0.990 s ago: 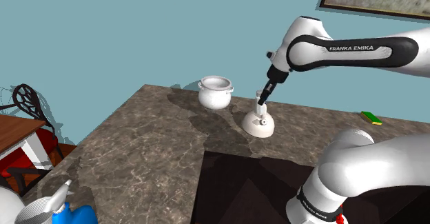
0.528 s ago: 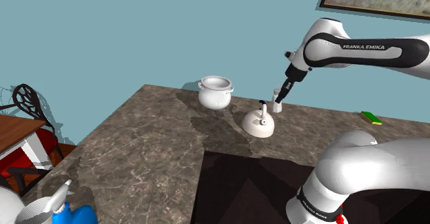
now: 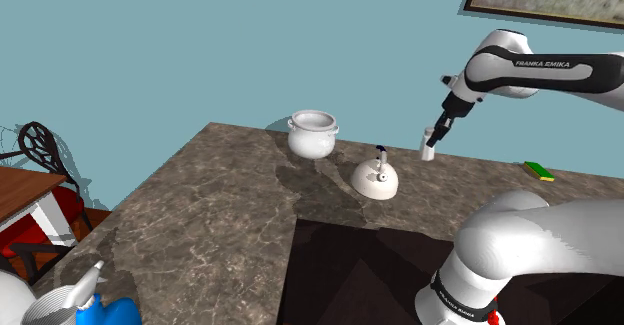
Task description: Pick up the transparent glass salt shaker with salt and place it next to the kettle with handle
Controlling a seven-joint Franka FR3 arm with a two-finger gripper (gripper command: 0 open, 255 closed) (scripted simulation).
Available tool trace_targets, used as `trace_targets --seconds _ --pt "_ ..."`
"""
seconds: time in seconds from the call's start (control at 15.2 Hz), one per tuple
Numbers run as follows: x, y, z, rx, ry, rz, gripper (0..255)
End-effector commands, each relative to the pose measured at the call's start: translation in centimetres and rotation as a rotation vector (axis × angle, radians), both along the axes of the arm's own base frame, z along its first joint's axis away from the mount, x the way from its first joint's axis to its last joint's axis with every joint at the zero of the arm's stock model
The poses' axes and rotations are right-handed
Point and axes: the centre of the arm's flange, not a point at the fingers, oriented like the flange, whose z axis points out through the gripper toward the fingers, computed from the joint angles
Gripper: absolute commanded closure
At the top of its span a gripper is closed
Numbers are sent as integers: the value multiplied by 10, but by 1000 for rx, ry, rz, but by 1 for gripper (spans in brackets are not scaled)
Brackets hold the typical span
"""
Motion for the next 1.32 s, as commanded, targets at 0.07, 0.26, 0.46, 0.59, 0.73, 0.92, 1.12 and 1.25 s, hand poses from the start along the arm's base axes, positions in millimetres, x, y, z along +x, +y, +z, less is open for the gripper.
trace_targets --seconds 0.07,0.26,0.46,0.59,0.73,0.92,1.12,1.25 --pt "-19 -26 1 0 0 1 255" --pt "-19 -26 -15 0 0 1 255" --pt "-19 -26 -31 0 0 1 255" --pt "-19 -26 -41 0 0 1 255" --pt "-19 -26 -52 0 0 1 255" --pt "-19 -26 -68 0 0 1 255" --pt "-19 -26 -83 0 0 1 255" --pt "-19 -26 -94 0 0 1 255"
